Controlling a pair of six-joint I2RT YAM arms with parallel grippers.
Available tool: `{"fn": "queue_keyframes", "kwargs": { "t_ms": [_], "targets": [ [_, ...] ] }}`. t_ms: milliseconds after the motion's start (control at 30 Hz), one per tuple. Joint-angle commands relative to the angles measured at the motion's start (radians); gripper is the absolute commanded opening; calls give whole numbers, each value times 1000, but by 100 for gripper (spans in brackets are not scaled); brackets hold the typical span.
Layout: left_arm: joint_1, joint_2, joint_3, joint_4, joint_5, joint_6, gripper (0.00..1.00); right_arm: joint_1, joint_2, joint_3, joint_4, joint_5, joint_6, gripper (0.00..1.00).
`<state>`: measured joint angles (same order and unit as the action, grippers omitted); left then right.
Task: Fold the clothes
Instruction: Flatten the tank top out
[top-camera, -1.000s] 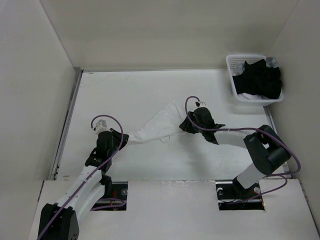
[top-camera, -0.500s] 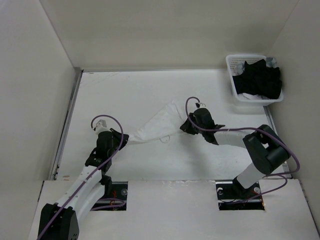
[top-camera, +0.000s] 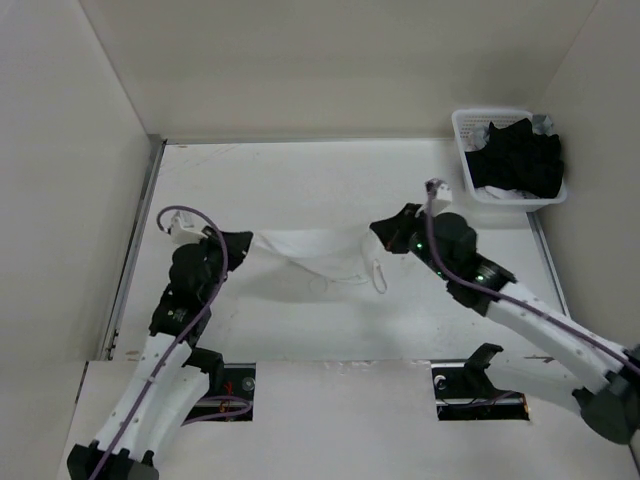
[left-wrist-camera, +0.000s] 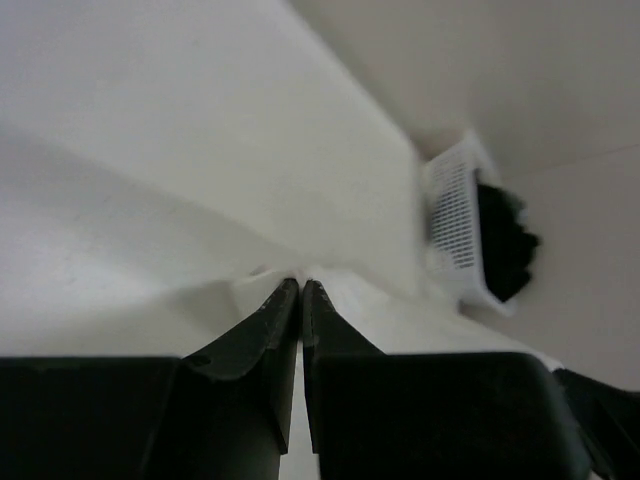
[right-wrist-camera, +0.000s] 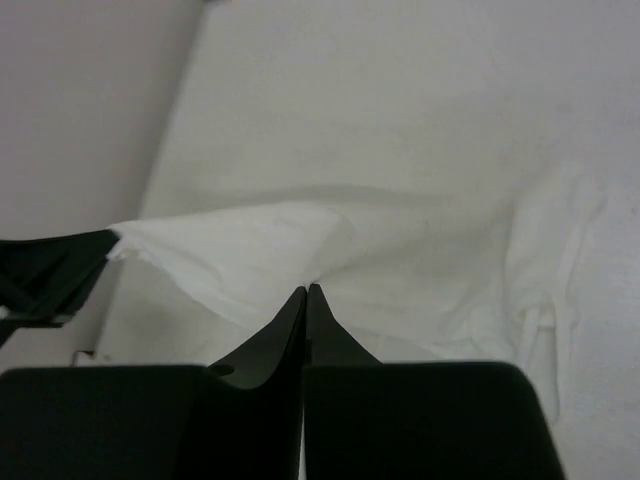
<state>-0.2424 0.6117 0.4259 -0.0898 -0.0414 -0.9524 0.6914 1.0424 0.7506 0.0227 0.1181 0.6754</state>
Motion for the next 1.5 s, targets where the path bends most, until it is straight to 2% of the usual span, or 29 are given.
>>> {"fn": "queue_keyframes", "kwargs": {
  "t_ms": [0, 200, 367, 433, 567, 700, 833, 933, 1100, 1200, 1267, 1467],
  "targets": [
    [-8, -78, 215, 24, -17, -52, 4, 68, -198, 201, -205, 185, -105, 0],
    [-60, -78, 451, 25, -77, -74, 3, 194, -255, 518, -366, 346, -236, 0],
    [-94, -37, 540, 35, -132, -62, 3, 221, -200, 638, -362, 358, -289, 0],
    [-94, -4, 542, 50, -156, -48, 4, 169, -164, 636, -345, 312, -287, 0],
    [-79, 97, 487, 108, -178, -43, 4, -26, -53, 580, -271, 119, -222, 0],
    [-39, 276, 450, 212, -170, -45, 4, -187, 109, 559, -150, -50, -169, 1],
    [36, 498, 516, 320, -115, -100, 3, -286, 328, 700, -106, -139, -136, 1],
    [88, 641, 658, 338, -45, -129, 3, -321, 436, 852, -125, -166, -131, 1],
    [110, 698, 809, 337, -18, -94, 3, -352, 489, 1039, -194, -189, -132, 1],
    [108, 671, 804, 344, -31, -60, 3, -349, 446, 1005, -190, -190, -131, 1],
    [96, 636, 748, 357, -41, -46, 3, -349, 388, 907, -167, -184, -131, 1],
    [32, 473, 343, 470, -83, -58, 5, -301, 199, 435, -9, -164, -86, 1]
  ]
}}
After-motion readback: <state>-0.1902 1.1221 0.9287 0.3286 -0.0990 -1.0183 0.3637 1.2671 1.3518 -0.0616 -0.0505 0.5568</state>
